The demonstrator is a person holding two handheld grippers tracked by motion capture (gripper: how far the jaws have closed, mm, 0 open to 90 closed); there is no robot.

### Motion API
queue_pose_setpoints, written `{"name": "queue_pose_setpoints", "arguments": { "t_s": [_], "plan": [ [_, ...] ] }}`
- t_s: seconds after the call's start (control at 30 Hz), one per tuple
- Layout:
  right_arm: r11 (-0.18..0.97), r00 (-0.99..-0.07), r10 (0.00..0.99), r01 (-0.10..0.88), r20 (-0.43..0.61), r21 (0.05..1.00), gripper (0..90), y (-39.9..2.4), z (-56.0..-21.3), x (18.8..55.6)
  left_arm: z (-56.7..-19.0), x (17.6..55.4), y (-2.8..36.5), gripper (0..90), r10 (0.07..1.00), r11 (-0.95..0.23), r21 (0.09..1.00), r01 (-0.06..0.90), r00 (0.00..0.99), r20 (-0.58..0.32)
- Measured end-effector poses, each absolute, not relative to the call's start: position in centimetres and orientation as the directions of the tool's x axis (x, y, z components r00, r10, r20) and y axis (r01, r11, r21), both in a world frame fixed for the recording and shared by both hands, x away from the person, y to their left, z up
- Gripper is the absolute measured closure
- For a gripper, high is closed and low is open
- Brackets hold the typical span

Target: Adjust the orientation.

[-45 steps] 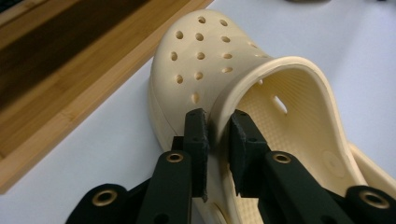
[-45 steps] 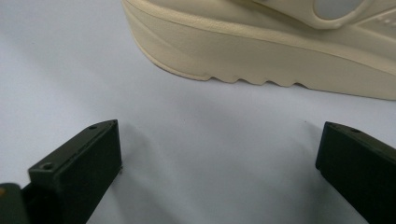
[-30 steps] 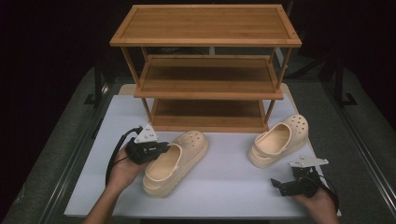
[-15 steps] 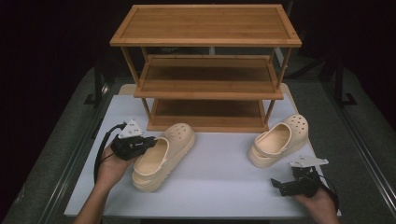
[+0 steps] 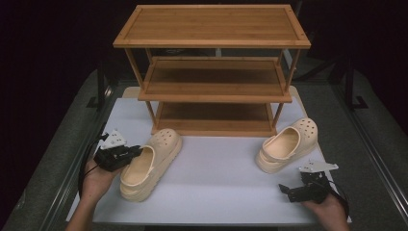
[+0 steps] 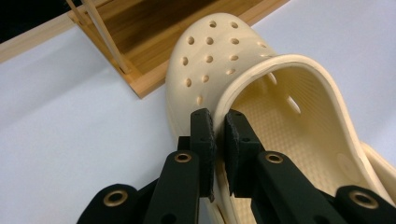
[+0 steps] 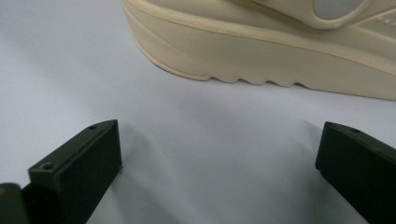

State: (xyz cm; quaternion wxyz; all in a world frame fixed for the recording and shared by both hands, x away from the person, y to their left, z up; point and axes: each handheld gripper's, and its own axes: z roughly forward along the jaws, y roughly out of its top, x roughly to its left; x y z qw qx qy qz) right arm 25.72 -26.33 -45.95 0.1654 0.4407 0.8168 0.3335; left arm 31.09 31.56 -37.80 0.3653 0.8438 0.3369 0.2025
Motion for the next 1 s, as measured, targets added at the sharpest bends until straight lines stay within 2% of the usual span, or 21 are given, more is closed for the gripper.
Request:
{"name": "queue_pose_setpoints", "arguments": {
  "t_s": [0.33, 0.53, 0.77, 1.0],
  "plan": [
    [0.39, -0.557, 0.83, 0.608, 0.023, 0.691, 0.0, -26.3, -46.0, 25.7, -38.0, 30.6, 31.0, 81.0, 0.711, -0.506, 0.754, 0.419, 0.698, 0.089],
    [0.39, -0.558, 0.83, 0.608, 0.023, 0.691, 0.0, -26.3, -46.0, 25.7, -38.0, 30.5, 31.4, 73.6, 0.705, -0.47, 0.772, 0.428, 0.709, 0.036],
    [0.39, -0.558, 0.83, 0.608, 0.022, 0.692, 0.0, -26.3, -46.0, 25.7, -37.1, 30.3, 32.8, 55.0, 0.715, -0.431, 0.786, 0.443, 0.7, -0.003],
    [0.391, -0.558, 0.83, 0.607, 0.021, 0.692, 0.0, -26.3, -46.0, 25.7, -37.1, 30.1, 35.9, 39.8, 0.758, -0.397, 0.782, 0.481, 0.652, -0.017]
  ]
}}
